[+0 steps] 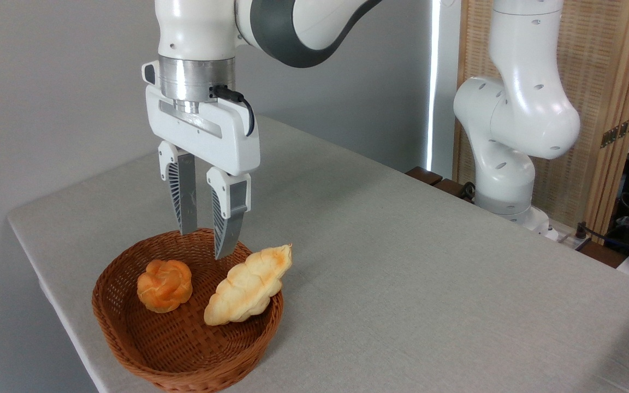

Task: Put bread into the basket

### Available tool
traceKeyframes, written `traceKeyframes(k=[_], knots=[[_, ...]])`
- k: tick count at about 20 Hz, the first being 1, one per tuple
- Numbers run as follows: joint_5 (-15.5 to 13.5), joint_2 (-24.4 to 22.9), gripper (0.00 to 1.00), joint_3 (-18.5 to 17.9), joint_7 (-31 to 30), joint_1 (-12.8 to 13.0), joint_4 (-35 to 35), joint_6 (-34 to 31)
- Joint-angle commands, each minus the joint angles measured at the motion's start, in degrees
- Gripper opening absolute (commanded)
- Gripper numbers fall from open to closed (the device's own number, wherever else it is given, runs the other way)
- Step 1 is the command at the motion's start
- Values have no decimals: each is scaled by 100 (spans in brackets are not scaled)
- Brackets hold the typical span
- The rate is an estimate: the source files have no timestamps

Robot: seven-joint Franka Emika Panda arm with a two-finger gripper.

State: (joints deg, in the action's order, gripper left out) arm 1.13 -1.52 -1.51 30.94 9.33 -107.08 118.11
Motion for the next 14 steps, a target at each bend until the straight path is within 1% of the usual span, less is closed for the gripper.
traceKeyframes(k=[1, 4, 5, 7, 9, 10, 14], knots=[[-298, 107, 100, 19, 26, -19, 512, -935], [-333, 256, 100, -16, 26, -45, 1144, -1911], [-333, 292, 100, -16, 44, -71, 1311, -2132], [-324, 301, 100, -16, 79, -141, 1383, -2231], [-333, 292, 100, 106, 306, -352, 1383, -2274], [-333, 292, 100, 159, 368, -370, 1383, -2344], [-271, 266, 100, 168, 553, -370, 1375, -2371]])
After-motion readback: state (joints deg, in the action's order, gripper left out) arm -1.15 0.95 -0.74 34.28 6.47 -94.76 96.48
